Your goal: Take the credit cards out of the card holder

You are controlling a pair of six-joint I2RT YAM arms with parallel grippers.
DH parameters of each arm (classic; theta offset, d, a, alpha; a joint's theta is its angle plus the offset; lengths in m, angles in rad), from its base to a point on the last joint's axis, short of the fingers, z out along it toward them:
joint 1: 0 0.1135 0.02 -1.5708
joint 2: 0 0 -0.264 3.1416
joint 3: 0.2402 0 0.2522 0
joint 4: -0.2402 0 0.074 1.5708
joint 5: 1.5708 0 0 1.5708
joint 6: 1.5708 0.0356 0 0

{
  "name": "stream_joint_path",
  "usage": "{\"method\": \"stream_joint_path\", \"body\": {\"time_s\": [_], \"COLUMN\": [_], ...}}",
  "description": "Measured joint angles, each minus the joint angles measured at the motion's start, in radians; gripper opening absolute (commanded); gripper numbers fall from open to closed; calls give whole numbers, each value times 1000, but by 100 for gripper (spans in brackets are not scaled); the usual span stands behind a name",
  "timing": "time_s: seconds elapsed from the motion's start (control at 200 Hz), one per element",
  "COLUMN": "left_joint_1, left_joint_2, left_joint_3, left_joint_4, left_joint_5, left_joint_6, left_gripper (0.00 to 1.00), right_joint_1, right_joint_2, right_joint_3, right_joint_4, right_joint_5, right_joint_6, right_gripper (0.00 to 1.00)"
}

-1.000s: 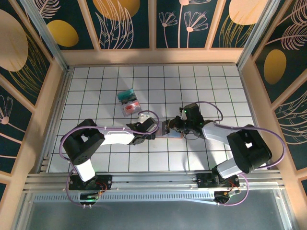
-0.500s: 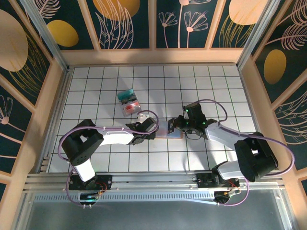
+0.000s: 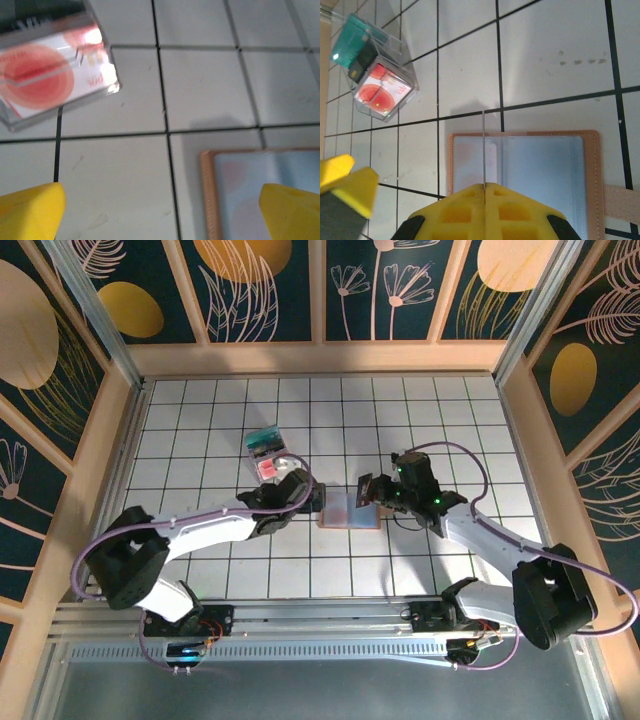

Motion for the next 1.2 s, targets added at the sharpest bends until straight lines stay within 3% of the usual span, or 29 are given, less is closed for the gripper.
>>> {"method": "stream_joint_path", "body": {"time_s": [0.315, 0.771, 1.201], "left_joint_1": [87, 122, 156], "left_joint_2": [-152, -131, -30], "left_joint_3": [-121, -171, -171], "left_joint_4": [249, 570, 761], "left_joint_5": [188, 531, 735], "left_joint_6": [4, -8, -69], "left_gripper": [99, 89, 82], "right_joint_1": [-12, -37, -37], "right_joint_2": [-35, -29, -26], "right_joint_3": [-1, -10, -21], "right_joint_4": [116, 359, 420], "right_joint_5": [-51, -250, -311], "right_joint_6": [2, 80, 115], "right_gripper": [0, 0, 0]}}
